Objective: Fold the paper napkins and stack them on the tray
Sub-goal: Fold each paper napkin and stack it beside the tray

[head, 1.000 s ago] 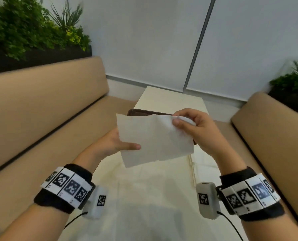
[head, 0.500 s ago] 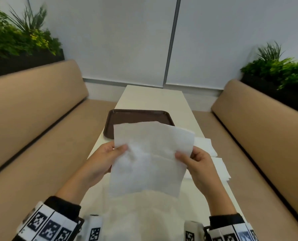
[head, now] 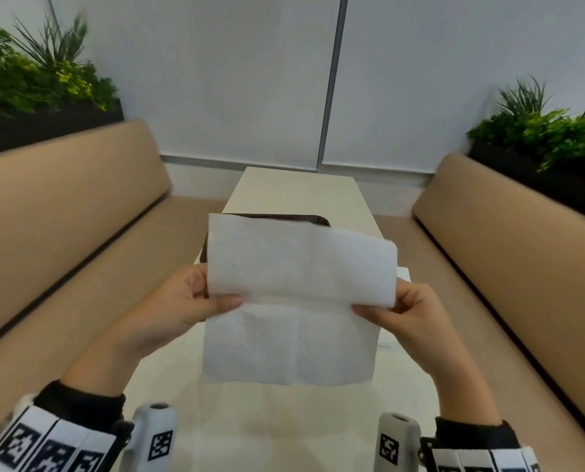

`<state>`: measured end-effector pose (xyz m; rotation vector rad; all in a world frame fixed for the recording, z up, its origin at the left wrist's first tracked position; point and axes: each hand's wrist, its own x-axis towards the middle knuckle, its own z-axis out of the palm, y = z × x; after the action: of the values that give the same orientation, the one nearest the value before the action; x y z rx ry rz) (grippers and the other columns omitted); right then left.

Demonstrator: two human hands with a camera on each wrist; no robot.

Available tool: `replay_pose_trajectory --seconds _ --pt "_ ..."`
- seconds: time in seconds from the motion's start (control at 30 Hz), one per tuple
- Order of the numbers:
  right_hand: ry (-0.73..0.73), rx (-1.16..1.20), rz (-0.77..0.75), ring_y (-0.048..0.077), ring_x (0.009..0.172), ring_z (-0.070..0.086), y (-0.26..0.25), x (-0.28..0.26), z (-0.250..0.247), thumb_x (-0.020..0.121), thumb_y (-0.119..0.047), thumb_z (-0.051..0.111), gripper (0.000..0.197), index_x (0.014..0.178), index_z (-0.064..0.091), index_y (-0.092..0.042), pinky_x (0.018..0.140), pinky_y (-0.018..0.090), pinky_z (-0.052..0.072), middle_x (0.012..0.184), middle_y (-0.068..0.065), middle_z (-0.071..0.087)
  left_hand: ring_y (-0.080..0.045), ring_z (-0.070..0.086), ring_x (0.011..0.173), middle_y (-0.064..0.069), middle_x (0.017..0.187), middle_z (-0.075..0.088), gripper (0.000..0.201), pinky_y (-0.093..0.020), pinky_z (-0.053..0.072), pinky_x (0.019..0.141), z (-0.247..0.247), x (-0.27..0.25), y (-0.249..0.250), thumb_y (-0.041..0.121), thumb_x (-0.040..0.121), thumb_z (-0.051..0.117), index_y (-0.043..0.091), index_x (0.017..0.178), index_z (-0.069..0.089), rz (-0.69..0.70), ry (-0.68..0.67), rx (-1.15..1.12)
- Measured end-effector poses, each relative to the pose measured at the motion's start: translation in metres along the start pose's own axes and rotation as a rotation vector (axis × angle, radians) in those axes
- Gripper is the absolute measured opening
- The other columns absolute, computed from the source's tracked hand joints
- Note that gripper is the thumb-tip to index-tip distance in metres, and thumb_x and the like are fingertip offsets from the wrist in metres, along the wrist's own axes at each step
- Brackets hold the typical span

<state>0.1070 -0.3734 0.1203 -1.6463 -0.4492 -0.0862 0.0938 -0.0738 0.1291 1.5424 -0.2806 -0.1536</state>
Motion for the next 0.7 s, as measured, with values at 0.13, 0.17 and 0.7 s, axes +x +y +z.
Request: replay_pose_trajectory --seconds 0.13,0.17,0.7 --pt "-0.041 -0.029 -0.053 0.014 0.087 0.069 -0.001 -0.001 -0.002 0.073 -0.001 0.066 0.024 0.087 0.075 -0.017 0.068 0.022 0.052 0.095 0.000 0.073 -0.014 0.071 0.089 -0.003 0.098 0.075 0.044 -0.015 0.052 0.070 0.002 -0.002 0.006 0.044 0.066 0.081 0.014 0.098 0.074 0.039 -0.025 0.095" --pt "-0.058 -0.010 -0.048 0.014 0.080 0.068 -0.001 -0.002 -0.003 0.073 0.003 0.062 0.027 0.084 0.075 -0.018 0.062 0.022 0.052 0.091 0.000 0.072 -0.014 0.070 0.083 -0.004 0.094 0.074 0.033 -0.016 0.052 0.068 0.002 -0.003 0.006 0.039 0.070 0.079 0.016 0.094 0.074 0.051 -0.031 0.119" --pt "-0.349 -0.028 0.034 0.014 0.113 0.055 0.011 -0.020 -0.029 0.066 0.009 0.038 0.048 0.077 0.070 -0.024 0.089 0.027 0.044 0.112 -0.004 0.060 -0.010 0.051 0.056 0.002 0.065 0.060 0.028 -0.016 0.041 0.055 0.002 0.001 0.004 0.035 0.064 0.062 0.012 0.077 0.070 0.134 -0.004 0.156"
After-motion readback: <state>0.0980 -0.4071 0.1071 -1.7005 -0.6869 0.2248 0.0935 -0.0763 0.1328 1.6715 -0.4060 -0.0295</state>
